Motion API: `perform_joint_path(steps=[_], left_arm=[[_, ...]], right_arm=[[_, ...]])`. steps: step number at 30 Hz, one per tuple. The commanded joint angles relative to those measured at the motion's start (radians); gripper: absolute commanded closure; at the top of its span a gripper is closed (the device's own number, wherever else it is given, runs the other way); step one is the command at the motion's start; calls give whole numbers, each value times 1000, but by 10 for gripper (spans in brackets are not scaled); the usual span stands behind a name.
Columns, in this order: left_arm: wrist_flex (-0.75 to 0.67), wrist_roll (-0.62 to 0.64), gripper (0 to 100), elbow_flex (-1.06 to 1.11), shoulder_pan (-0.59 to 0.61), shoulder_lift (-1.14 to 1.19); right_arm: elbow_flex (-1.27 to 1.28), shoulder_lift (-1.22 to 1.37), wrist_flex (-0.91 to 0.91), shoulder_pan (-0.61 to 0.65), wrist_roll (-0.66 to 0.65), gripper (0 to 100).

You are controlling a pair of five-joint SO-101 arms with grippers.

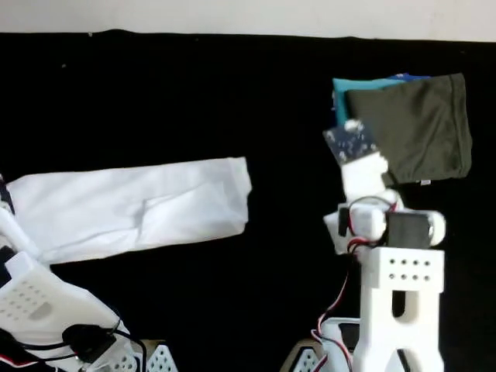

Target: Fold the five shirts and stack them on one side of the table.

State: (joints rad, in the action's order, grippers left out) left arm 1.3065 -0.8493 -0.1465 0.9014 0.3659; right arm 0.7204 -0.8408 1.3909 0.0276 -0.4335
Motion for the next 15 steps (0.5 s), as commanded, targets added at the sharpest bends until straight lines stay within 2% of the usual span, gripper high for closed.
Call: perform_joint_path(steps=[1,4,8,11,15], left_arm=[[130,-15,991,-94,-54,-16],[265,3,991,-154,-147,-18],[434,124,991,-283,-280,-18],[460,222,991,-335,-375,-24],[462,284,991,-338,-516,-70]], right_arm=[[240,-74,-203,-85,-5,993],[437,-114,-337,-159,-8,993],[650,-159,-493,-243,-8,993],[782,-197,-611,-295,-8,993],[935,-257,-739,-340,-8,993]])
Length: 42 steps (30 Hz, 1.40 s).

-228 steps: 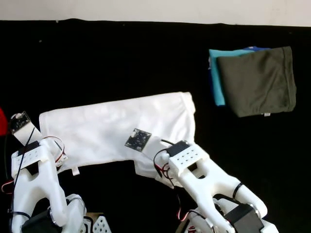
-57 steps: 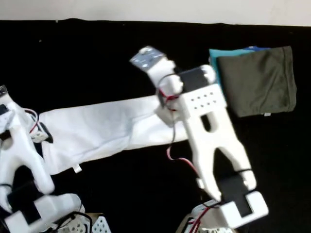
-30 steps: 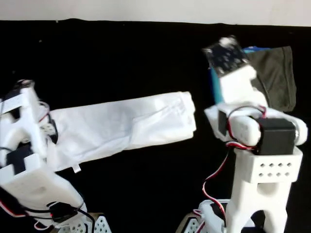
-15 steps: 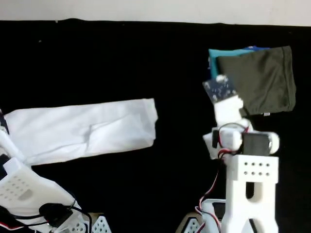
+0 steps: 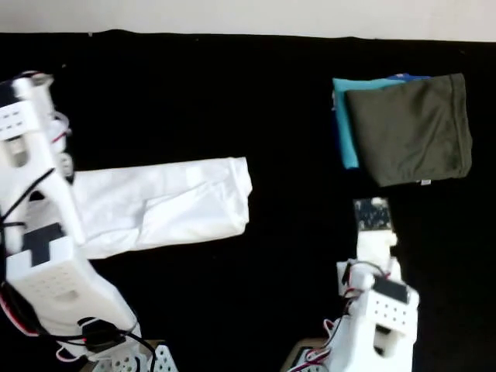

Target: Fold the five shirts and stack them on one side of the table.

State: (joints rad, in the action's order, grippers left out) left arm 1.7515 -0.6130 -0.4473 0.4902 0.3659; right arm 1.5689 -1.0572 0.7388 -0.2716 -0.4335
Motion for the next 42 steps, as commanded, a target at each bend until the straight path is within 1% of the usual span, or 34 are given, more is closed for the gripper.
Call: perform_joint_path(steps=[1,5,11,15,18,20,24,30,34,39,40,42], left_arm=[[17,71,991,-38,-142,-85],[18,163,991,-38,-308,-150],[17,239,991,-38,-590,-191],[15,293,991,-38,-748,-131],[15,299,991,-44,-826,-36],[-15,298,991,-45,-852,33],[-124,299,991,-47,-863,134],[-267,299,991,-47,-860,157],[-321,299,991,-47,-872,157],[-345,302,985,-47,-878,160],[-345,311,972,-47,-878,159],[-341,358,906,-48,-872,156]], right_arm=[[111,-59,-104,-48,-8,993],[148,-142,-101,-51,-8,993],[186,-225,-70,-53,-8,993],[191,-254,-58,-53,-8,993],[191,-257,-58,-53,-8,993],[191,-257,-58,-53,-6,993],[191,-257,-58,-53,-6,993],[191,-259,-58,-53,-5,993],[191,-259,-58,-53,-5,993],[191,-259,-58,-53,-5,993],[191,-259,-58,-53,-5,993],[191,-259,-58,-53,-5,993]])
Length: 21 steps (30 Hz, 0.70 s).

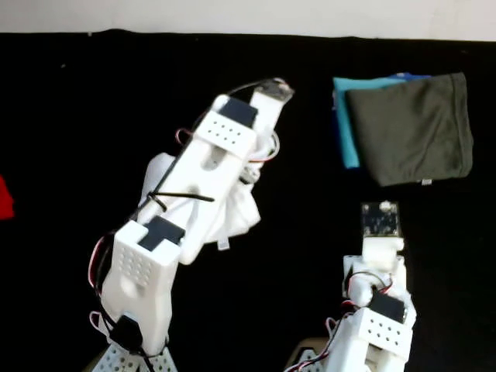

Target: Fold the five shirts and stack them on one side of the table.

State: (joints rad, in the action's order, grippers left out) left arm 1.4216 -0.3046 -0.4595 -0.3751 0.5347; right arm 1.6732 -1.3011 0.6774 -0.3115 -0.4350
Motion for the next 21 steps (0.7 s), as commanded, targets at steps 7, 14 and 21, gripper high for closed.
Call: perform_joint_path(steps=[7,14,21], left_arm=[[167,170,807,-237,54,-61],[296,167,996,-292,185,-51],[296,101,987,-257,186,119]], right_arm=[[87,-15,4,-13,-3,993],[87,-15,4,-13,-3,993],[87,-16,4,-13,-3,993]])
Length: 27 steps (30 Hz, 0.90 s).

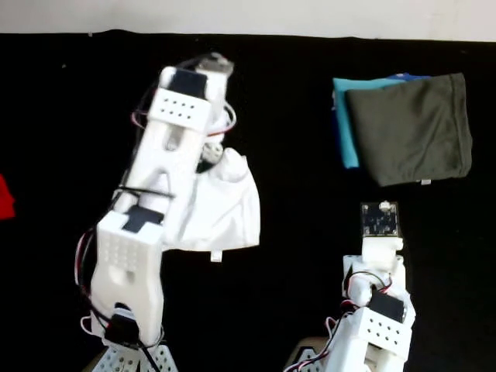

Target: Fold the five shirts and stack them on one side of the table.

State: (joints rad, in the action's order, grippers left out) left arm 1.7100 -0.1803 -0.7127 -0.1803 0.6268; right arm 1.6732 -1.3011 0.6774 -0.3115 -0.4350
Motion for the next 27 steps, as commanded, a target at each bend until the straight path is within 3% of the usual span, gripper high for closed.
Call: perform_joint_path(steps=[1,9,17,22,27], left_arm=[[8,-23,987,-4,-18,45],[37,-20,987,-4,-225,77],[46,-18,987,102,-392,-77],[48,-25,987,211,-344,-311],[5,-28,987,374,-147,-392]], right_arm=[[87,-16,4,-13,-3,993],[87,-16,4,-13,-3,993],[87,-16,4,-13,-3,993],[87,-16,4,-13,-3,993],[87,-16,4,-13,-3,993]])
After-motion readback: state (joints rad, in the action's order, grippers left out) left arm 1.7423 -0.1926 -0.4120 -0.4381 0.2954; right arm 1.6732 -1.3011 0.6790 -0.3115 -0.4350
